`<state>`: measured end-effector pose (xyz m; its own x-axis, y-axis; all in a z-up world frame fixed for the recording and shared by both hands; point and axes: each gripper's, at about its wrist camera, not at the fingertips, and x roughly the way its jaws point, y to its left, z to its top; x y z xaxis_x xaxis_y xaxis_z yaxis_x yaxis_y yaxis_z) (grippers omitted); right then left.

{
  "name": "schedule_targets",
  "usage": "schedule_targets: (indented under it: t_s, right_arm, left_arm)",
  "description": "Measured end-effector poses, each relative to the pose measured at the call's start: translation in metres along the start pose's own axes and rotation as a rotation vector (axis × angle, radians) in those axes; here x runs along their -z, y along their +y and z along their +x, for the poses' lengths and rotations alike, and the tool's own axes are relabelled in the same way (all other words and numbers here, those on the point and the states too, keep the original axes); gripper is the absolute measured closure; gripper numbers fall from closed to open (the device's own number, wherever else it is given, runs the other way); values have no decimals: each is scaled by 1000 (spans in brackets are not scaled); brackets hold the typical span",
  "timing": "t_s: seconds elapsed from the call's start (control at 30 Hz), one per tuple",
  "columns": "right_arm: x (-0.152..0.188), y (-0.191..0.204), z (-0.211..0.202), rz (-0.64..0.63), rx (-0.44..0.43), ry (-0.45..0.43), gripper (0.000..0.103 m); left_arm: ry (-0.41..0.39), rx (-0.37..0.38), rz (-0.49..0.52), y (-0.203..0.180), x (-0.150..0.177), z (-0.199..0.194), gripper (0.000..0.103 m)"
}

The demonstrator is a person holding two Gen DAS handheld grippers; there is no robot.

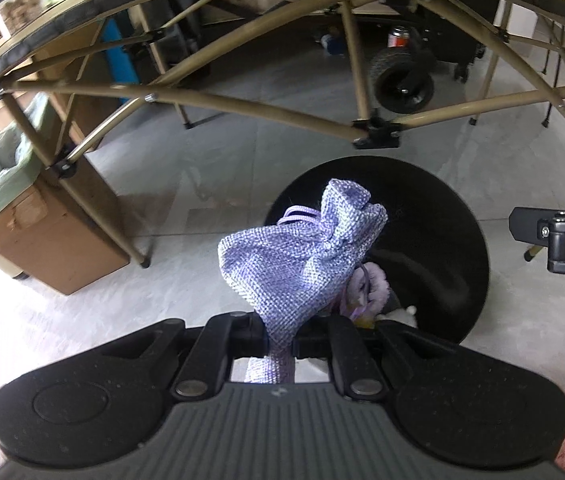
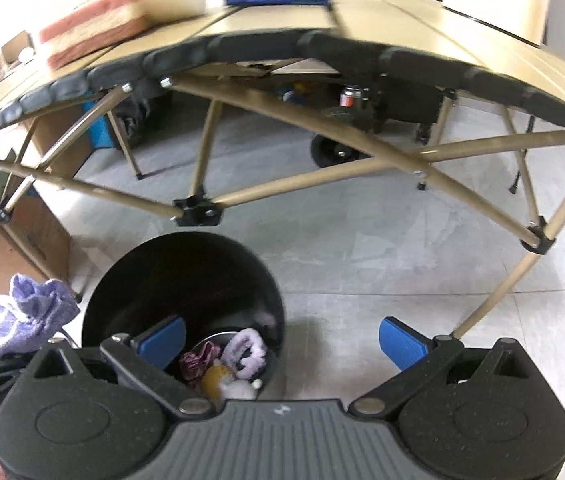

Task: Collect trash
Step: 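Move the left tool over the bin and open it to drop the pouch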

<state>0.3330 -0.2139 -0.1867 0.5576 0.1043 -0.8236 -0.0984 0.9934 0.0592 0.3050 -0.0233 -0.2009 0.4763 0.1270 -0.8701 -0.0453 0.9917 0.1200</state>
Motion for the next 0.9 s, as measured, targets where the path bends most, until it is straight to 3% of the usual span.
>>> schedule_targets:
  t_s: [0.4,0.77,0.9]
  right_arm:
    - [-2,-44,0,116,56,-6,0]
    - [-1,-52,4,140,85,-1,0]
    - [-1,-54,5,154,99,-4,0]
  left_arm:
    - [-14,53,69,-45,-23,14,93]
    - [-2,121,79,-56,-33,26,93]
    - [11,141,58,-55,-34,29,86]
